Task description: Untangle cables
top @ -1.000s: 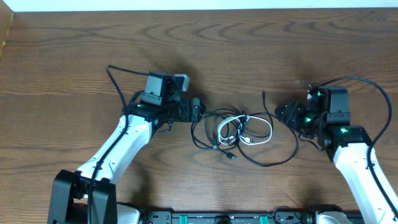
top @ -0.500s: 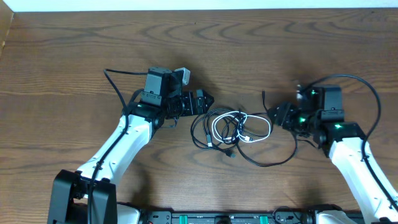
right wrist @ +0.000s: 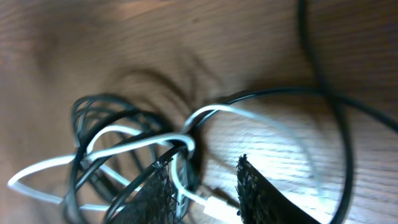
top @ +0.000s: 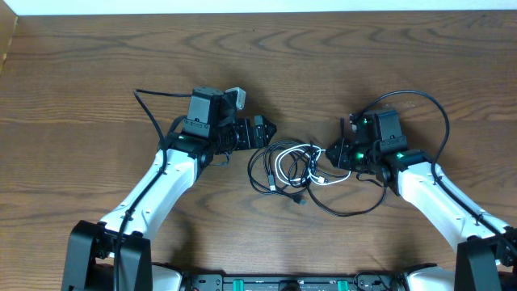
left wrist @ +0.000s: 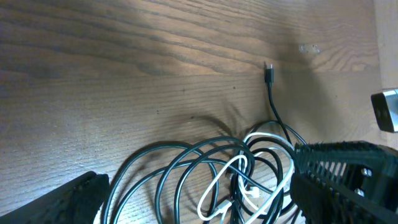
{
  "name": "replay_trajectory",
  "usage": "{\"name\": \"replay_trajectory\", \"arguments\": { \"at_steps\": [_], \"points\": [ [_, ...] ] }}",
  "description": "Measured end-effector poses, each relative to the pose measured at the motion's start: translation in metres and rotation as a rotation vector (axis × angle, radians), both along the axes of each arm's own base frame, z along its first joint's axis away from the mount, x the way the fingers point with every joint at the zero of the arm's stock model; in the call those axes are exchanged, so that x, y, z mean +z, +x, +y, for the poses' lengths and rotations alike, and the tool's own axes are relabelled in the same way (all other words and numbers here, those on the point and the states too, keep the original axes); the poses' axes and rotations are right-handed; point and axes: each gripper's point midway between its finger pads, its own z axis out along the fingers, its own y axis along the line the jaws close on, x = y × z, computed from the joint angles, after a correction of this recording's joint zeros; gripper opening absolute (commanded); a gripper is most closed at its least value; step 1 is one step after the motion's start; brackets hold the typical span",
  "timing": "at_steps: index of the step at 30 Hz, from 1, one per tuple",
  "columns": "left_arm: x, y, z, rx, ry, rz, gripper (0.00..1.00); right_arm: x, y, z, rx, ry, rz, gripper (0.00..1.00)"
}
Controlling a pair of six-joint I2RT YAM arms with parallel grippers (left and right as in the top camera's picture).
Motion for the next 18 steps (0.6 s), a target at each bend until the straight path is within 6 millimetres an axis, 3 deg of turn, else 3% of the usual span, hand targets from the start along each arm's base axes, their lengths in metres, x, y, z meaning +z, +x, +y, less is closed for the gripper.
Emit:
{"name": "replay_trajectory", "arguments": {
  "at_steps": [3, 12, 18],
  "points": [
    [0.0, 0.0, 0.0, 0.0, 0.0, 0.0, 0.99, 0.0, 0.007, -0.007, -0.037, -0.026, -0.023, 0.44],
    [0.0, 0.0, 0.0, 0.0, 0.0, 0.0, 0.99, -0.004, 0.012, -0.019, -0.043, -0.103, -0.051, 0.43],
    [0.0, 0.0, 0.0, 0.0, 0.0, 0.0, 0.99, -0.025, 0.013, -0.025, -0.05, -0.155, -0.012, 0.41]
  ]
}}
